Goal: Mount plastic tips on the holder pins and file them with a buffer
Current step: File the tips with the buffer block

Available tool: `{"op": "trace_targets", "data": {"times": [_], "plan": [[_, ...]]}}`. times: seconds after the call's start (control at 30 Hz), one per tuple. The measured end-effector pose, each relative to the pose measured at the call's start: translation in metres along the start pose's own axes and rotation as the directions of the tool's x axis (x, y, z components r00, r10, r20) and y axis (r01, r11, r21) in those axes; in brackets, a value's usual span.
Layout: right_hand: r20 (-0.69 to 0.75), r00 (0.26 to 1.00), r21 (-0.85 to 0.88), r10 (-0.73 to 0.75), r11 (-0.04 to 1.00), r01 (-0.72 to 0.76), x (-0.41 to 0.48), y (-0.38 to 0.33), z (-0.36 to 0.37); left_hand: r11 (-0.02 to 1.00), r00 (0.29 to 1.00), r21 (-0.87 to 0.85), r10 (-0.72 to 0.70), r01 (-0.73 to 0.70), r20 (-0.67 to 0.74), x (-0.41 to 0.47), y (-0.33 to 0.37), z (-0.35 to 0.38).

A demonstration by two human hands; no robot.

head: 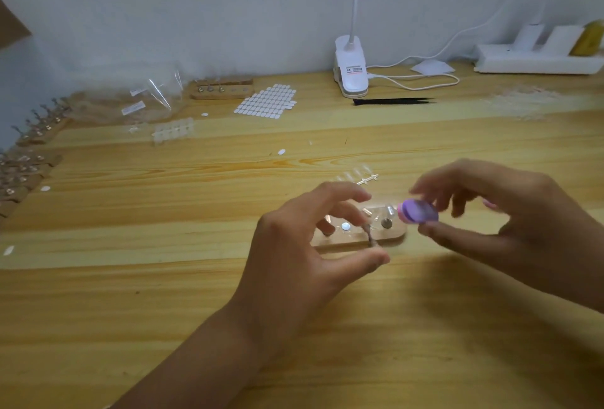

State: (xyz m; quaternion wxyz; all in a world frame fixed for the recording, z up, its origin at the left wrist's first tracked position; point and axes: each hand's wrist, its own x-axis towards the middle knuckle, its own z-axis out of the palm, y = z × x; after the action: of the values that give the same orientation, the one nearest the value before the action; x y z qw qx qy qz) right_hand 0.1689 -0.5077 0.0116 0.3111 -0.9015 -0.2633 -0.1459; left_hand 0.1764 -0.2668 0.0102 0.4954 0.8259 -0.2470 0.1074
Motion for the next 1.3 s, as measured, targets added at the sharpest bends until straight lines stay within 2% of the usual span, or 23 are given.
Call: {"op": "trace_targets", "data": {"times": [0.07,0.17,0.27,0.33,0.4,0.5,0.57,0.63,0.77,0.87,0.93,1.0,1.07,1.17,1.23,1.3], "plan": [[-0.105,0.991,0.012,-0.086,0.996,0.088,0.002,-0.01,0.007,1.0,1.0,0.007,0.009,-0.009,0.018,-0.001,0.001,0.001],[-0.098,0.976,-0.066,-0.194,0.98,0.188,-0.001,-0.012,0.023,0.998,0.998,0.026,0.055,-0.056,0.021,-0.002,0.002,0.002],[-0.123,0.974,-0.188,-0.188,0.968,0.163,-0.001,-0.005,0.023,0.999,0.999,0.004,0.044,-0.045,0.004,-0.002,0.003,0.001],[-0.175,0.969,-0.162,-0.172,0.976,0.144,0.0,-0.007,0.023,1.0,1.0,-0.006,0.02,-0.02,0.0,-0.002,0.002,0.001],[-0.207,0.956,-0.093,-0.209,0.977,0.194,-0.001,-0.013,0.029,1.0,1.0,-0.014,0.011,-0.011,-0.012,-0.002,0.002,0.001],[-0.159,0.944,-0.17,-0.29,0.95,0.263,-0.002,-0.015,0.035,0.999,0.999,-0.007,0.033,-0.033,-0.009,-0.004,0.002,0.001],[-0.174,0.952,-0.2,-0.251,0.956,0.216,0.0,-0.009,0.03,1.0,1.0,-0.004,0.029,-0.029,0.0,-0.003,0.003,0.002],[-0.223,0.951,-0.168,-0.214,0.97,0.179,0.001,-0.01,0.028,1.0,1.0,-0.028,0.008,-0.008,0.008,-0.003,0.002,0.002],[-0.213,0.932,-0.132,-0.292,0.954,0.269,-0.001,-0.019,0.038,0.998,0.999,-0.058,0.033,-0.034,-0.019,-0.002,0.002,0.001],[-0.226,0.949,-0.161,-0.22,0.969,0.186,0.0,-0.008,0.031,0.995,0.999,-0.094,0.021,-0.024,-0.028,-0.002,0.001,0.001],[-0.269,0.947,-0.12,-0.175,0.982,0.148,0.0,-0.009,0.03,0.991,1.0,-0.132,0.006,-0.008,-0.018,-0.002,0.0,0.001],[-0.299,0.933,-0.051,-0.199,0.98,0.193,-0.001,-0.017,0.035,0.988,1.0,-0.154,0.001,-0.004,-0.02,-0.001,-0.001,0.001],[-0.272,0.926,-0.062,-0.261,0.965,0.254,-0.002,-0.022,0.04,0.985,1.0,-0.171,-0.004,0.001,-0.019,-0.001,-0.001,0.001],[-0.264,0.939,-0.1,-0.22,0.975,0.2,-0.001,-0.014,0.036,0.984,1.0,-0.179,-0.01,0.006,-0.026,-0.001,-0.001,0.001],[-0.29,0.951,0.0,-0.108,0.994,0.113,0.001,-0.013,0.034,0.984,1.0,-0.18,-0.003,0.0,-0.016,-0.001,-0.002,0.0],[-0.284,0.959,0.187,-0.002,0.981,0.058,0.001,-0.018,0.036,0.987,1.0,-0.157,0.016,-0.019,-0.018,0.0,-0.002,0.0]]}}
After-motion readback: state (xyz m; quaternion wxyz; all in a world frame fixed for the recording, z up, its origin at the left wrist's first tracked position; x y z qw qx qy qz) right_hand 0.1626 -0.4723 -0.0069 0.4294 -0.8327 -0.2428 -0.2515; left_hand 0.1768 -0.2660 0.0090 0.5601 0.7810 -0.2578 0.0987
